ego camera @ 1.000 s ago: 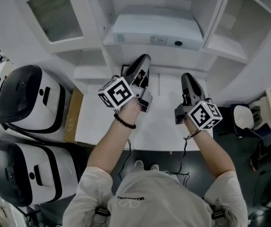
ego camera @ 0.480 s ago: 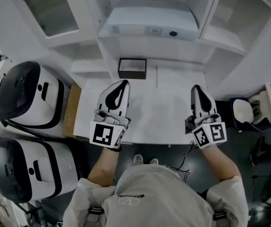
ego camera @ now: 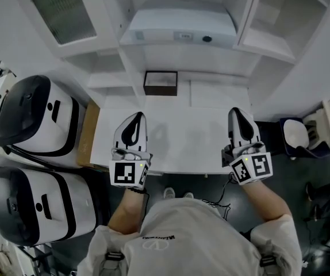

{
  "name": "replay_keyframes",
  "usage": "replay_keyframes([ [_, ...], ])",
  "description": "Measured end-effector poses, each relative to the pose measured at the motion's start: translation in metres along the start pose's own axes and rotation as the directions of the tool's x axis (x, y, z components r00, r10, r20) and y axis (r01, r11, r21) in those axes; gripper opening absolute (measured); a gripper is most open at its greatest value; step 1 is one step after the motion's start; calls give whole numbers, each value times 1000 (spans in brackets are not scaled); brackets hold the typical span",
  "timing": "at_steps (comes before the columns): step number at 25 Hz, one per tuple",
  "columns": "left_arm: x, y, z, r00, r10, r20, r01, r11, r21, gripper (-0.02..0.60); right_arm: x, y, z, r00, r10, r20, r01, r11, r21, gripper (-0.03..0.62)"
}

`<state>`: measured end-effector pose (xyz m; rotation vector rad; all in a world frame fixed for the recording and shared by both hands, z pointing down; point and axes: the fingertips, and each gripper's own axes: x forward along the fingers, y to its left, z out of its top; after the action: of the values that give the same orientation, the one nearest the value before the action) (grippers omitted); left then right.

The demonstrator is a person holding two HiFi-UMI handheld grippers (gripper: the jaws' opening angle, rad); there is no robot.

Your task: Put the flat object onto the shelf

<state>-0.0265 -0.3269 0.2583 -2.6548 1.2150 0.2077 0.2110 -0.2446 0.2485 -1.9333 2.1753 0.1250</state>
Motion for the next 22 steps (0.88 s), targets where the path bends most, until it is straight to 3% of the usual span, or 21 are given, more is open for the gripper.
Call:
replay_keyframes([
  [22,-5,3,-5,999,17,-35,-19,999,-47,5,-5,8,-4,999,17,-27,-17,1000,19,9],
])
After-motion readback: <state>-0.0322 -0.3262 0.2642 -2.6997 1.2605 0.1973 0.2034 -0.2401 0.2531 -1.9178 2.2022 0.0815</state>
